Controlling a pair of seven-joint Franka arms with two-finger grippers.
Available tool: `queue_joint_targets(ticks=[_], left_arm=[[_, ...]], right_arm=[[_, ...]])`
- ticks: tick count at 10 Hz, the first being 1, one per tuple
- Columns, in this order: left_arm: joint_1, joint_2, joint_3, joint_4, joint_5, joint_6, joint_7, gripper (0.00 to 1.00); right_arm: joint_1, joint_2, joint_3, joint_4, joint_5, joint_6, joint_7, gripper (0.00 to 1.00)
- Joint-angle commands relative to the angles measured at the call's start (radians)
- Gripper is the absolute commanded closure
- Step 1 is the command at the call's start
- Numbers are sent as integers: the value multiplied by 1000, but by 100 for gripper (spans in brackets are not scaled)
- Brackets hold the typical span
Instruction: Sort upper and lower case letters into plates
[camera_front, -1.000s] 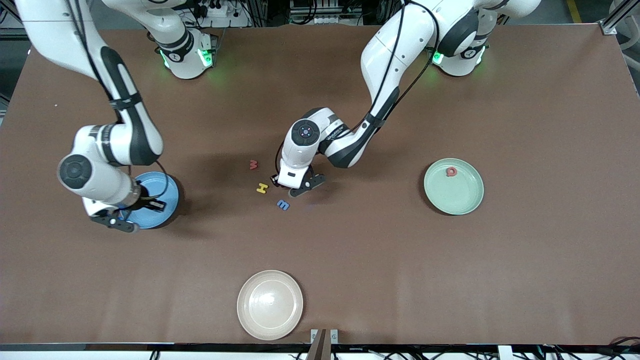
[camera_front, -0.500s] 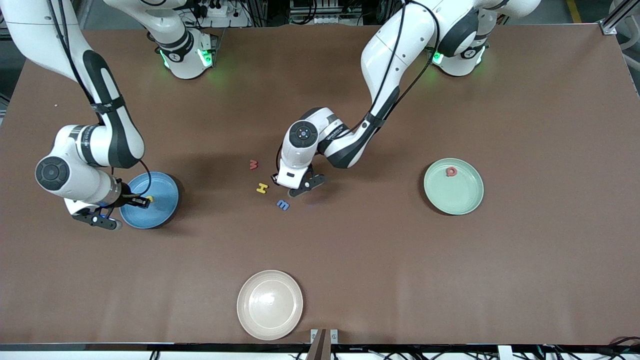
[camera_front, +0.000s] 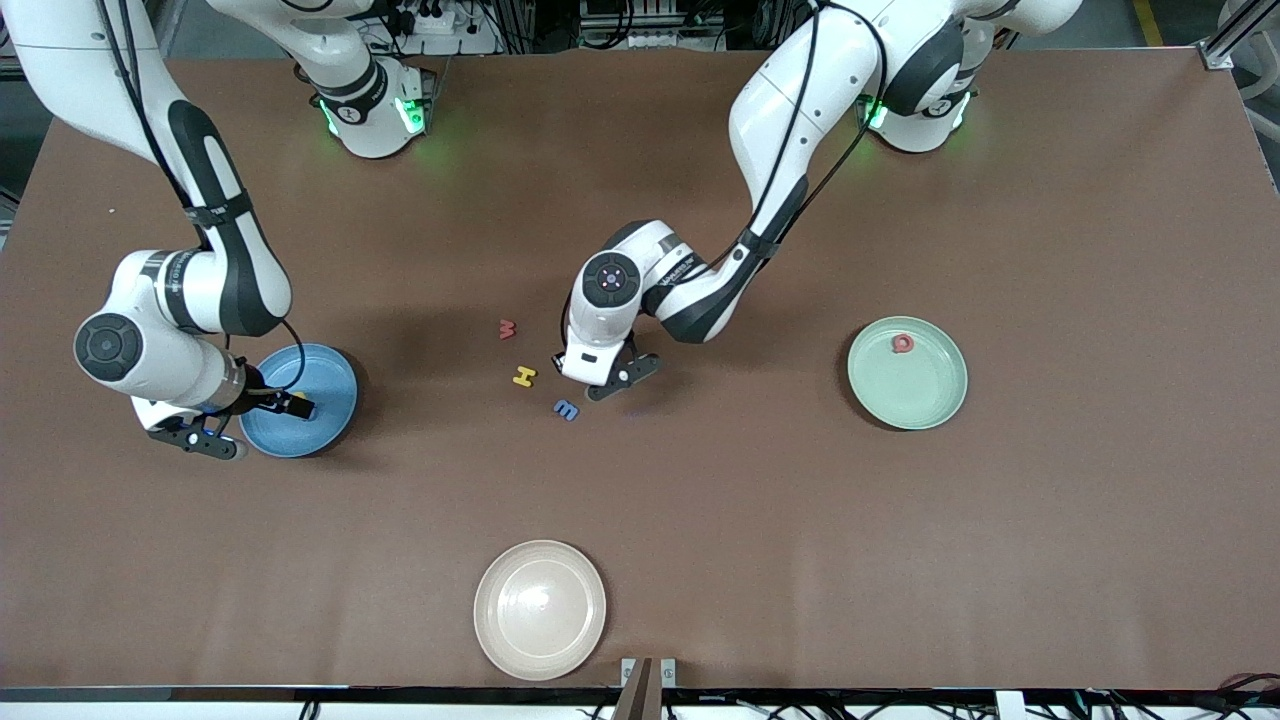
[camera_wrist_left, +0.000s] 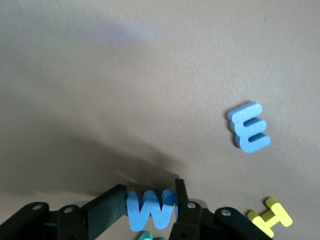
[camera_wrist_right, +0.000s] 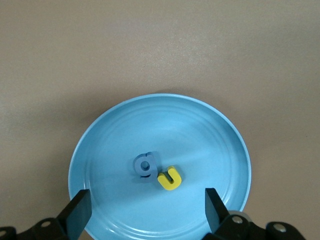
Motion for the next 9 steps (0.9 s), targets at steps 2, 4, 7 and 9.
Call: queue_joint_targets(ticks=[2, 4, 7, 9], left_arm=[[34, -80, -9, -6, -60, -98, 34, 90], [94, -124, -36, -10, -63, -200, 117, 90], [183, -201, -32, -33, -58, -363, 291, 90], [250, -224, -27, -61, -49, -487, 415, 91]], right_arm=[[9, -11, 10, -1, -12, 1, 5, 0], [60, 3, 14, 30, -5, 10, 5, 0], [205, 41, 14, 93, -7, 10, -1, 0], [280, 72, 37, 135, -7, 10, -75, 0]])
